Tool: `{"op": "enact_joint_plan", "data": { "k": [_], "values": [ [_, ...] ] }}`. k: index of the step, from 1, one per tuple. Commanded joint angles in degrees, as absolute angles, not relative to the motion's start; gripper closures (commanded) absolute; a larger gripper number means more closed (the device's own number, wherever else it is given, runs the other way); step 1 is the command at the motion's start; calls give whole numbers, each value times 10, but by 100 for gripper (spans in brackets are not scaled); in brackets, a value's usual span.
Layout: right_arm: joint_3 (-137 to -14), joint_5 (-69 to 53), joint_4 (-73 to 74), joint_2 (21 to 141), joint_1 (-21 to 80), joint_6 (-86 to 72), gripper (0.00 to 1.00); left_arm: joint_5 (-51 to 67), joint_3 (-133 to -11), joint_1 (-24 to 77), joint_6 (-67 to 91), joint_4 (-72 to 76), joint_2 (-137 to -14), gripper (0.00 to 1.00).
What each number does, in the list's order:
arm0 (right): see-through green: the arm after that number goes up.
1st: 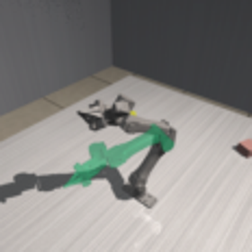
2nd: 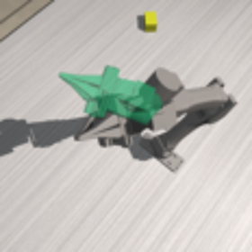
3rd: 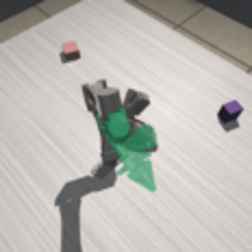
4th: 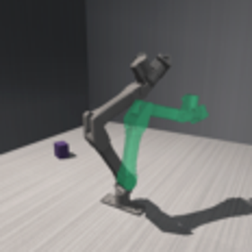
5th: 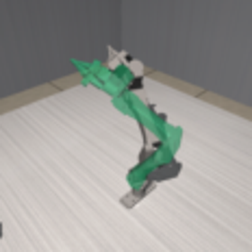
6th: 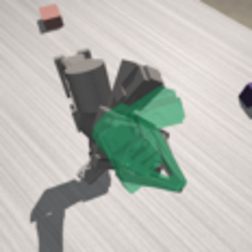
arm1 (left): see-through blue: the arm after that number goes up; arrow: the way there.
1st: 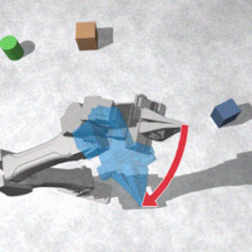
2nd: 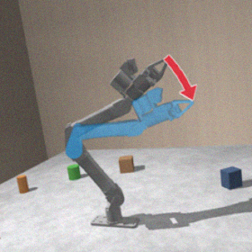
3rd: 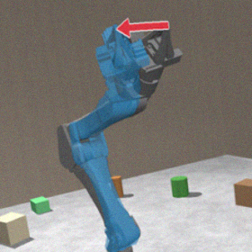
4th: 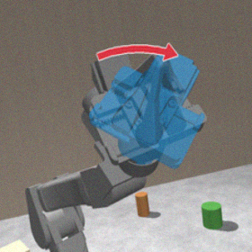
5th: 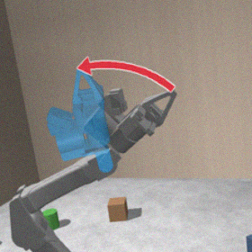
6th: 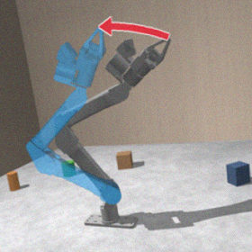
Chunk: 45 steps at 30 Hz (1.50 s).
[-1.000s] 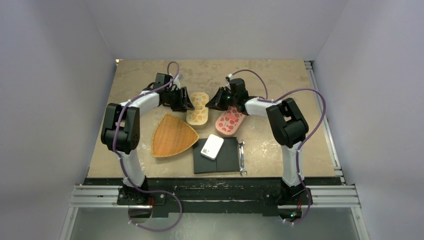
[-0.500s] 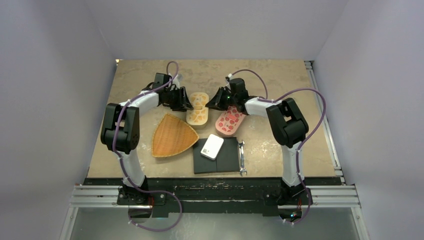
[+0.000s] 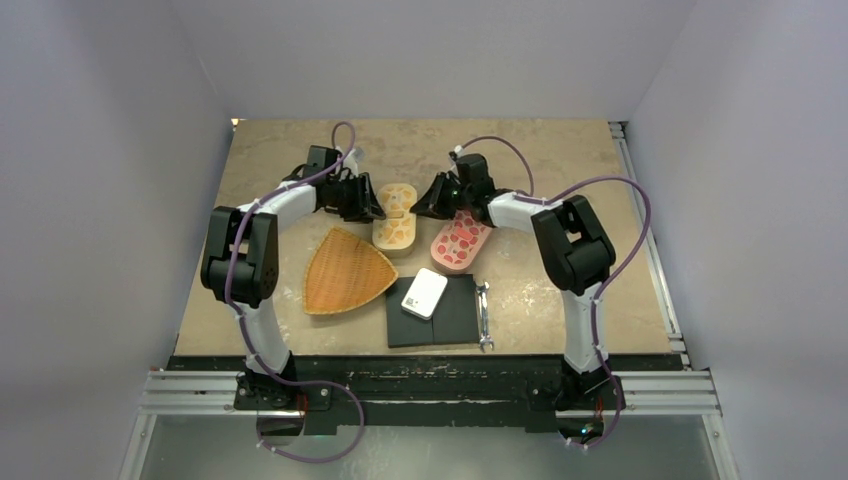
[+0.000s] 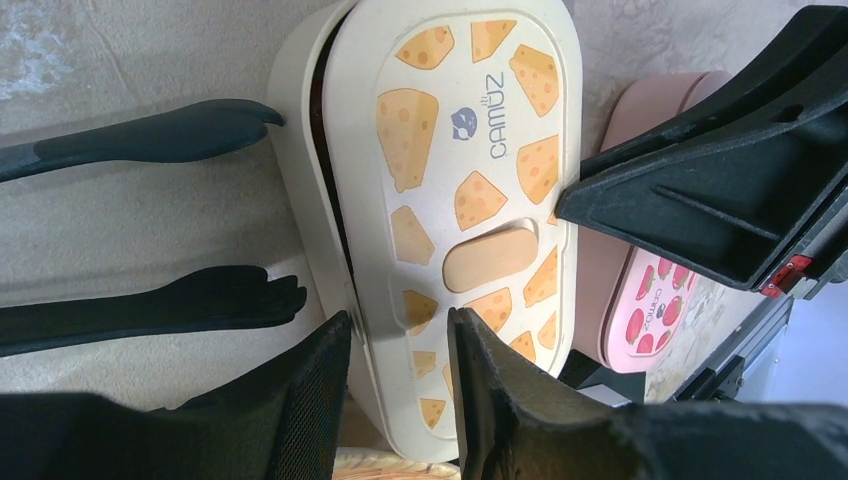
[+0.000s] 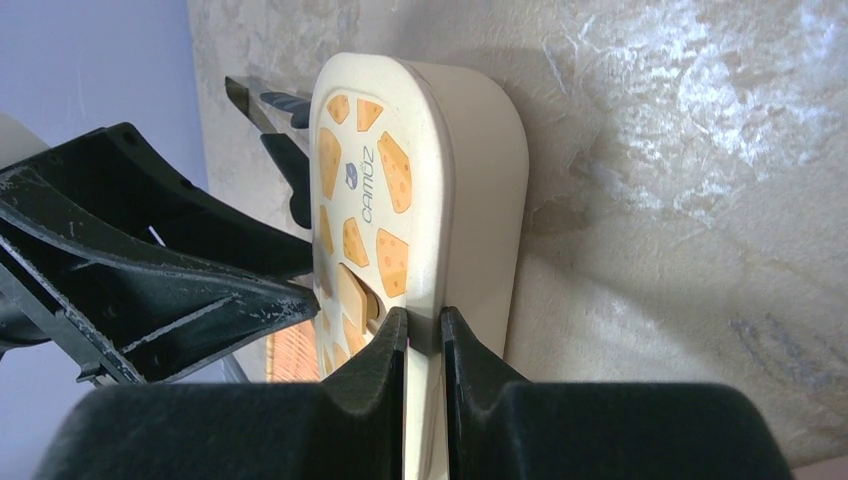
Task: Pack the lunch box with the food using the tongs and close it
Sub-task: Close the box lid on the packing box.
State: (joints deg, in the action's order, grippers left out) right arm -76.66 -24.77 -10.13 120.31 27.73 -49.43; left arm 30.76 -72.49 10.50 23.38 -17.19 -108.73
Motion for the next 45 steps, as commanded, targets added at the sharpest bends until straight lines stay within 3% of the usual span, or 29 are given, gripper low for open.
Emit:
{"op": "enact_joint_plan", "data": {
  "k": [1, 8, 26, 45],
  "values": [
    [-795, -230, -77, 1231, 299, -474, 100, 357, -724, 110, 241, -141, -1074, 62],
    [-814, -192, -29, 1227, 301, -437, 100, 349, -727, 110, 238, -147, -1074, 62],
    [-861, -109, 62, 1180, 301, -381, 62, 304, -754, 110, 214, -173, -1055, 47],
    [-923, -124, 80, 1184, 300, -367, 59, 282, -782, 98, 245, -162, -1073, 41]
  ]
}}
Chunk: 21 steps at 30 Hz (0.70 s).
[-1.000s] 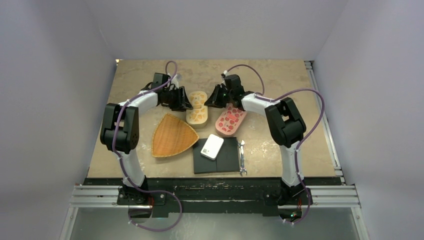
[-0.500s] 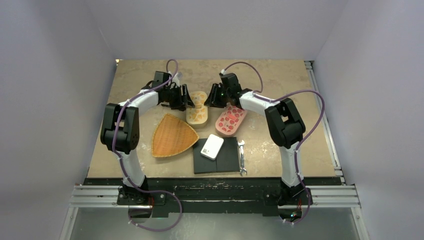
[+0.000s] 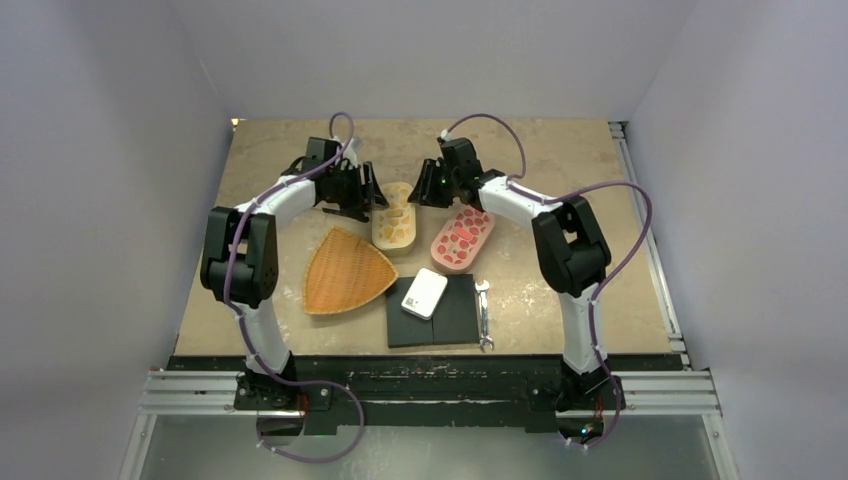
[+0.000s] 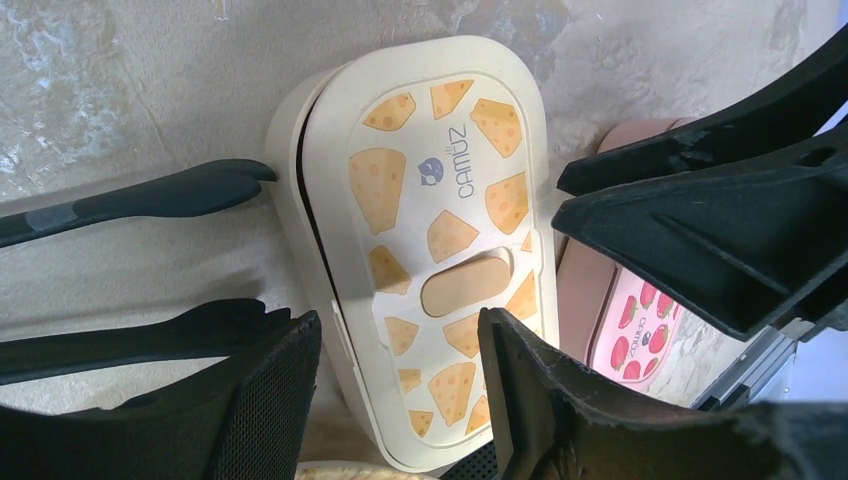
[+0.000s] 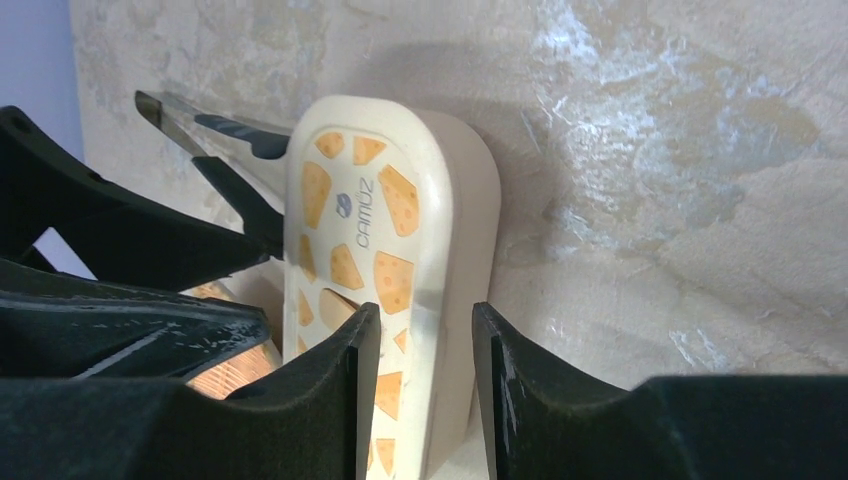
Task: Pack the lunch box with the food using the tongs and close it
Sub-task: Close the box lid on the packing box.
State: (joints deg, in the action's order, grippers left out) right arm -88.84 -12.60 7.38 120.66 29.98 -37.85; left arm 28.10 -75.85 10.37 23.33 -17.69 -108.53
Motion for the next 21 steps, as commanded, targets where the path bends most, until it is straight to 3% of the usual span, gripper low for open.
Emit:
{"op": "enact_joint_plan", "data": {
  "k": [1, 21],
  "values": [
    [-927, -123, 83, 1188, 300, -367, 59, 283, -787, 98, 247, -162, -1075, 42],
    [-971, -89, 105, 1239, 300, -363, 64, 276, -802, 98, 247, -158, -1108, 43]
  ]
}}
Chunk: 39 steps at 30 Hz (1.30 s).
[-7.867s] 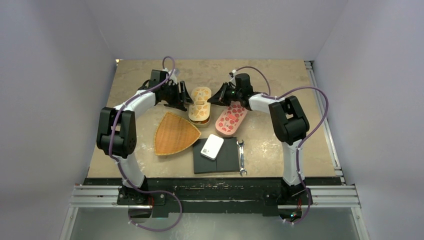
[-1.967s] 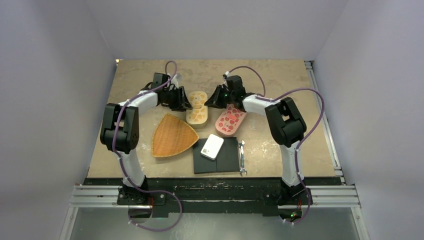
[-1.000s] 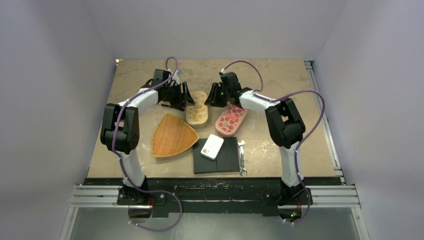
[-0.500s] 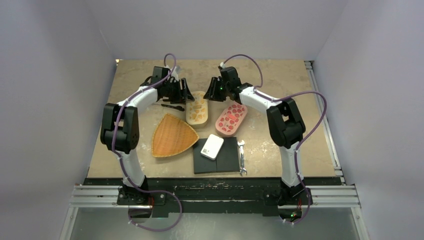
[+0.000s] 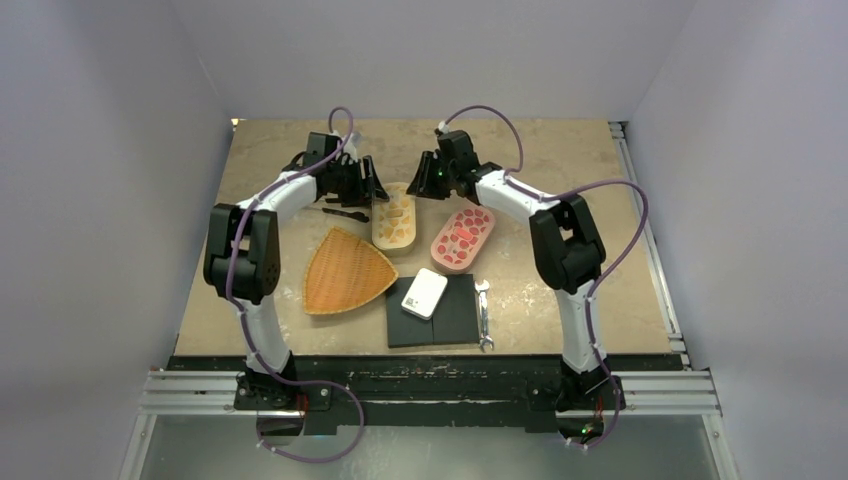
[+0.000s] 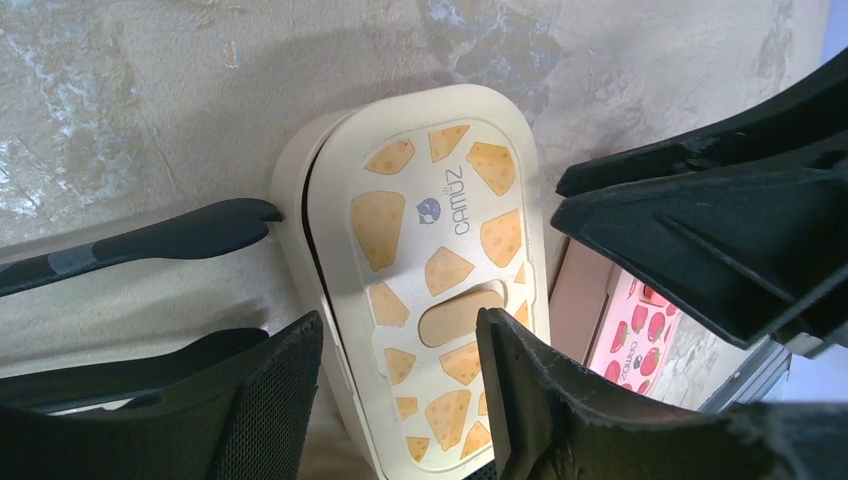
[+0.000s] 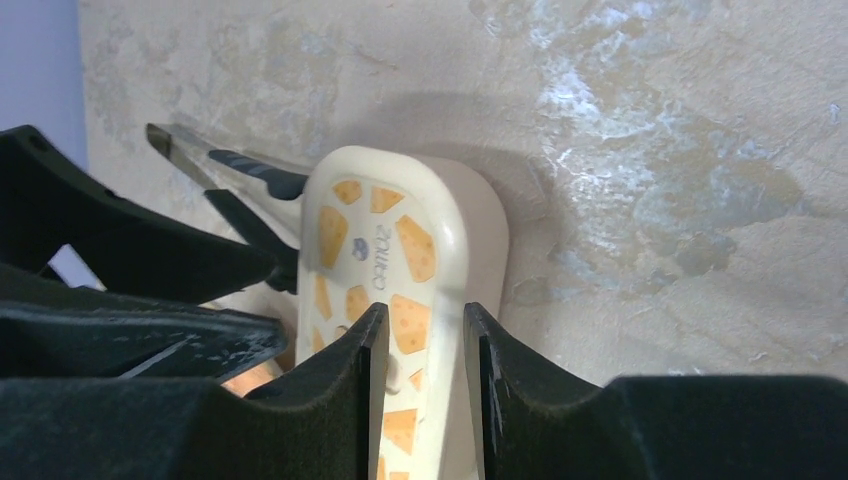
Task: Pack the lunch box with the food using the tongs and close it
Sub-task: Close the box lid on the packing box.
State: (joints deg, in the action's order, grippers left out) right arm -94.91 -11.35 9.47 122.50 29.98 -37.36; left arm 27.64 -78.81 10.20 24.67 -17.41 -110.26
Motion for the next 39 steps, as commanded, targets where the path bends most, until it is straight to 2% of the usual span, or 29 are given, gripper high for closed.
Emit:
{"op": "enact_joint_plan", "data": {
  "k": [1, 9, 15, 19, 25, 30, 36, 39],
  "values": [
    [-973, -86, 106, 1241, 301, -364, 65, 278, -802, 98, 247, -157, -1107, 43],
    [-976, -85, 104, 1248, 301, -356, 69, 279, -802, 99, 245, -156, -1110, 44],
    [-975, -107, 96, 1256, 301, -355, 77, 280, -802, 98, 245, -156, -1115, 45],
    [-968, -122, 90, 1256, 300, -359, 85, 279, -802, 98, 243, -158, -1118, 45],
    [-955, -137, 78, 1253, 301, -365, 91, 285, -803, 98, 244, -157, -1122, 46],
    [-941, -129, 73, 1252, 303, -378, 99, 293, -802, 98, 245, -155, -1126, 47],
    [-911, -150, 64, 1236, 302, -398, 100, 294, -798, 98, 242, -156, -1123, 49],
    [-905, -157, 62, 1226, 302, -396, 90, 294, -795, 98, 241, -158, -1125, 50]
  ]
}}
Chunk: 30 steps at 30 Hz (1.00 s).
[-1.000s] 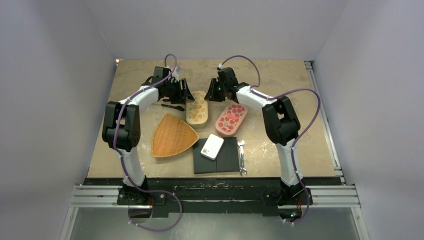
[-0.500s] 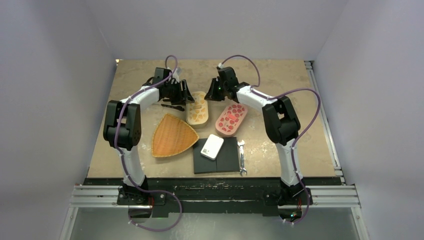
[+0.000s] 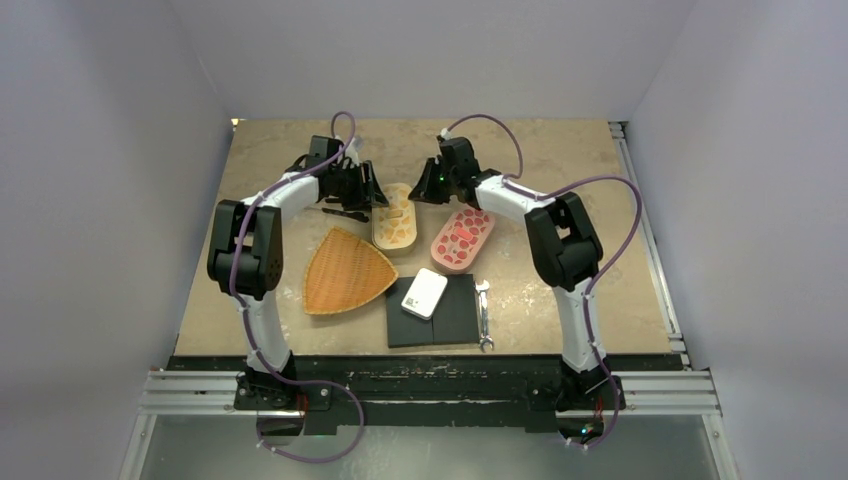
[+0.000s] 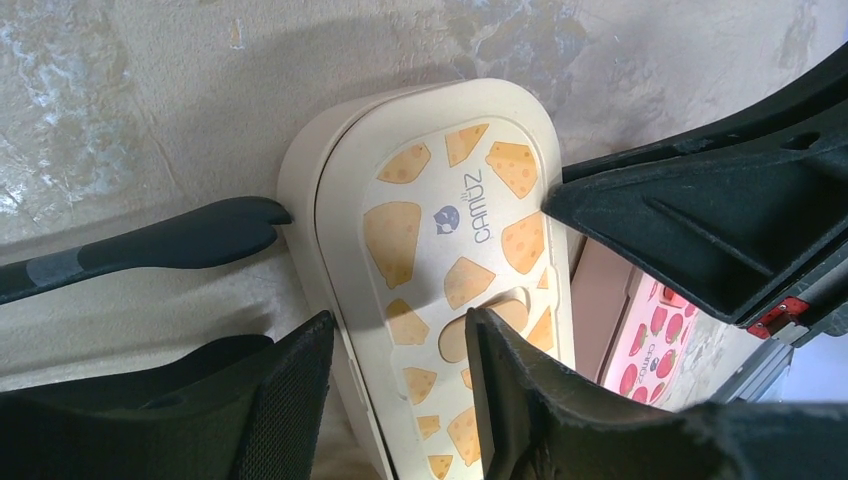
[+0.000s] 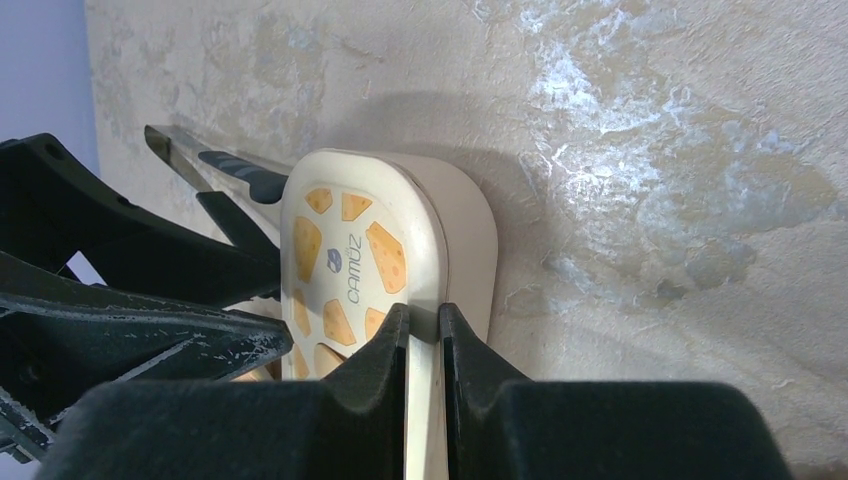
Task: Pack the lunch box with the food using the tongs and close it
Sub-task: Close the box lid on the packing box.
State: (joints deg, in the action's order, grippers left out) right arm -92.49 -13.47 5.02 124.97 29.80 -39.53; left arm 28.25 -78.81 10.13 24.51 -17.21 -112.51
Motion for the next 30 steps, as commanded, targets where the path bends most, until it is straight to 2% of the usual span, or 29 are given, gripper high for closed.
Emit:
{"op": "enact_joint_plan", "data": {
  "k": [1, 6, 10, 14, 16, 21, 28, 30],
  "values": [
    [-898, -161, 59, 1222, 302, -396, 85, 294, -795, 98, 240, -159, -1126, 51],
    [-871, -191, 33, 1202, 302, -400, 71, 293, -794, 98, 237, -166, -1127, 53],
    [-852, -207, 20, 1191, 302, -407, 65, 293, -793, 98, 237, -167, -1124, 53],
    [-835, -211, 9, 1183, 302, -412, 65, 293, -791, 98, 236, -169, -1123, 53],
    [-829, -215, 7, 1183, 302, -413, 67, 293, -790, 98, 235, -170, -1122, 53],
    [-815, -221, 3, 1181, 302, -424, 90, 294, -789, 97, 233, -173, -1120, 53],
    [-763, -254, -62, 1147, 290, -464, 100, 294, -788, 97, 231, -174, -1116, 53],
    [-747, -277, -93, 1143, 286, -478, 100, 298, -788, 96, 231, -176, -1115, 53]
  ]
}}
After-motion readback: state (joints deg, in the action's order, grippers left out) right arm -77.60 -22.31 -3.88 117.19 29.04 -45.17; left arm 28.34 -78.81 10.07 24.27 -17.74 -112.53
